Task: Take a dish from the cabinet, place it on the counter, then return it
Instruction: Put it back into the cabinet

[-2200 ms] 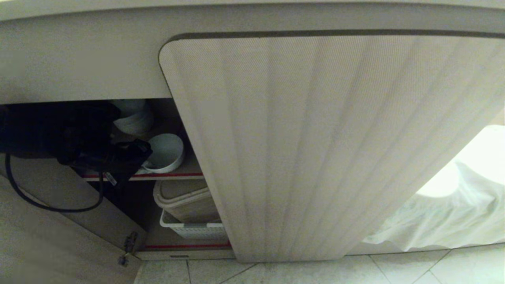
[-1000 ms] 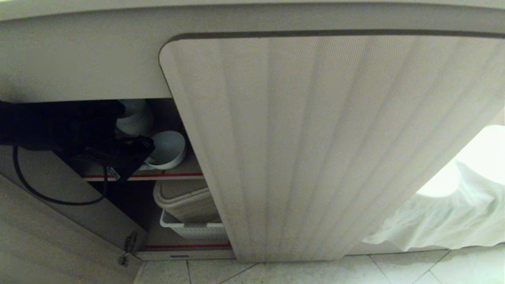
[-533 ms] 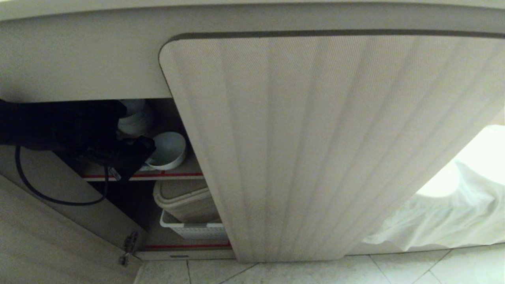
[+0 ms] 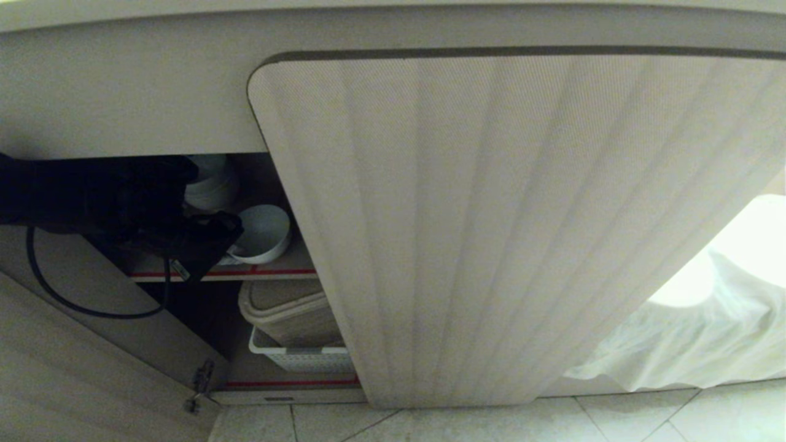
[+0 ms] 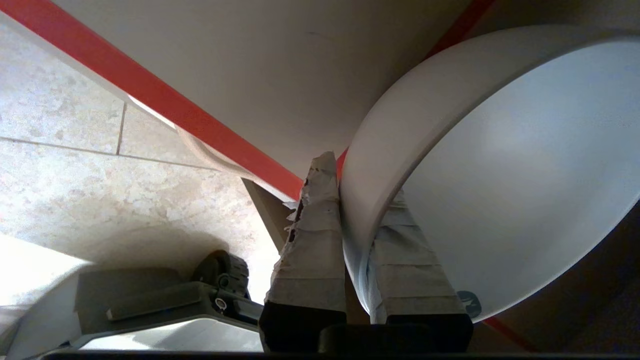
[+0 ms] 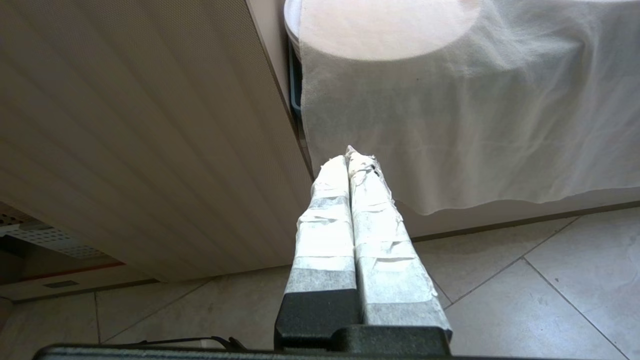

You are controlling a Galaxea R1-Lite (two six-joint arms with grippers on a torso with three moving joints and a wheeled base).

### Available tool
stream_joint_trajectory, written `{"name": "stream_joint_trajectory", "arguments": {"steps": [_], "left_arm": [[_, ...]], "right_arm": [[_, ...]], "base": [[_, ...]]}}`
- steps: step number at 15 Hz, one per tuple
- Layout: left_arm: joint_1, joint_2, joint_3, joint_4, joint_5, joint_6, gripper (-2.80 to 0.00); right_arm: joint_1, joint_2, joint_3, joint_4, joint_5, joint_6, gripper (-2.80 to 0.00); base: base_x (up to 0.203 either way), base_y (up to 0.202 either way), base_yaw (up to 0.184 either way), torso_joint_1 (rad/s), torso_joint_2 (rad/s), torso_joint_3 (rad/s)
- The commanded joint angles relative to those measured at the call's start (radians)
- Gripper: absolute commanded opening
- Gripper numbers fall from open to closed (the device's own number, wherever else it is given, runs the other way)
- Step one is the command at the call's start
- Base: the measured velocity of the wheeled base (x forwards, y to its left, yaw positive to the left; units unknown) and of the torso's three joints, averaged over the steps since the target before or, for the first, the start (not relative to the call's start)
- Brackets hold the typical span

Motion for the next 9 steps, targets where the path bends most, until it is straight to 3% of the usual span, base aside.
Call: {"name": "stream_joint_trajectory", "arguments": {"steps": [1,9], "left_arm": [[0.001,0.002,-0.004,0.002,-0.001,-0.005,-2.80],[0.001,0.006,-0.017,0.003,-0.001,-0.004,-2.80]], "right_arm": [[0.000,0.001,0.000,0.000,0.000,0.001,-2.80],[0.000,0.001,0.000,0.000,0.000,0.001,-2.80]], "base": [[0.000,0.000,0.000,0.000,0.00,0.000],[0.000,0.000,0.000,0.000,0.00,0.000]]}}
